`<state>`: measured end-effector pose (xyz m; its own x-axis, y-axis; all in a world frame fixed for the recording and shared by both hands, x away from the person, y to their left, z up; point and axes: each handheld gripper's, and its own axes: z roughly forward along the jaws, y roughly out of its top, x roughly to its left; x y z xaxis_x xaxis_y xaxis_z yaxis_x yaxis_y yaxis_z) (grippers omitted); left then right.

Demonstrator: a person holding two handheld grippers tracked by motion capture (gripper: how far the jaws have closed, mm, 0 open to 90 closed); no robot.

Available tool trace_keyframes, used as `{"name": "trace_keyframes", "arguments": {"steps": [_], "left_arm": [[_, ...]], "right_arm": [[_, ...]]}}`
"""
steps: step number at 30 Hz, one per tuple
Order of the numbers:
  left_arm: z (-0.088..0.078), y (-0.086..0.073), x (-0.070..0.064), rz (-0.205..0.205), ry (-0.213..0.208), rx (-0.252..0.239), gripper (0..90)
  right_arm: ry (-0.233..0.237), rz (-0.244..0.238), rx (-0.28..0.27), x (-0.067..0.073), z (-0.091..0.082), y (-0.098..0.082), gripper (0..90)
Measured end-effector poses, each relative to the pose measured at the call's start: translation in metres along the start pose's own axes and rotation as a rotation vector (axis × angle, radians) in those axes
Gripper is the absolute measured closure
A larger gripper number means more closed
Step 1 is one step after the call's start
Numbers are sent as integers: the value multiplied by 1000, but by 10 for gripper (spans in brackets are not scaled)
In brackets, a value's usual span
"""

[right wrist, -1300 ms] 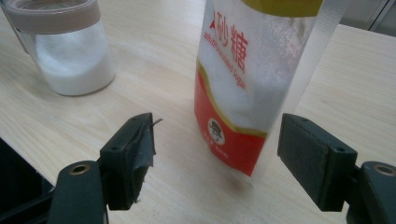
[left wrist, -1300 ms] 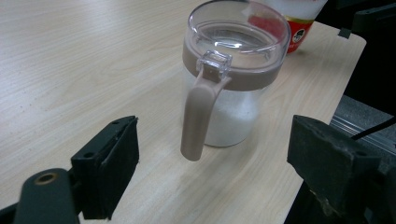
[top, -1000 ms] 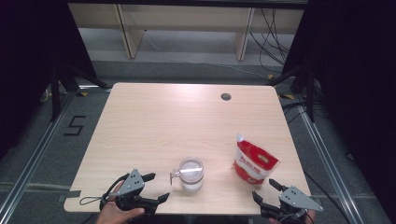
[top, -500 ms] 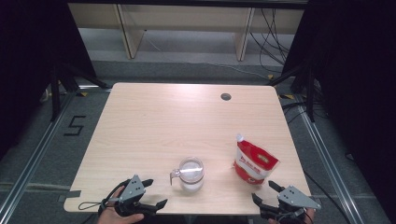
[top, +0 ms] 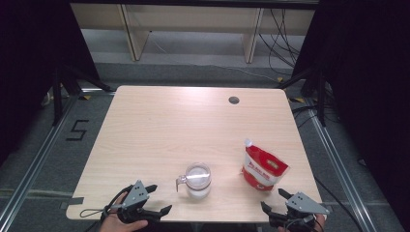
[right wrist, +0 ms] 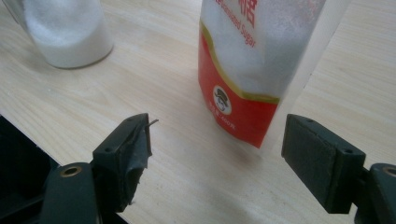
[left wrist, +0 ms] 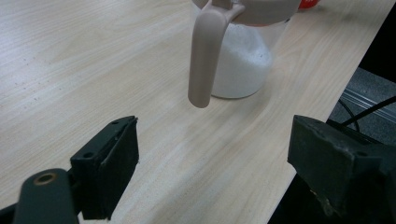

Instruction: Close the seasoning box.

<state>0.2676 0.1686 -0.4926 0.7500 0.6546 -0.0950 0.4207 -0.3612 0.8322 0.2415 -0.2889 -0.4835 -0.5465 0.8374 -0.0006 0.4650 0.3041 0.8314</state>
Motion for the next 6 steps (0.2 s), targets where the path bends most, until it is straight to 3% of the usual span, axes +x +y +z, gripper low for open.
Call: {"name": "trace_keyframes", "arguments": {"steps": [4, 5, 6], "left_arm": [[1, 0, 1, -3, -6, -8, 161], [0, 0, 1, -13, -7, -11, 160], [0, 0, 1, -13, -7, -11, 159]], "right_arm": [[-19, -4, 4, -1, -1, 0, 246], [-23, 40, 15, 3, -1, -1, 246], [-23, 40, 15, 3, -1, -1, 246]]}}
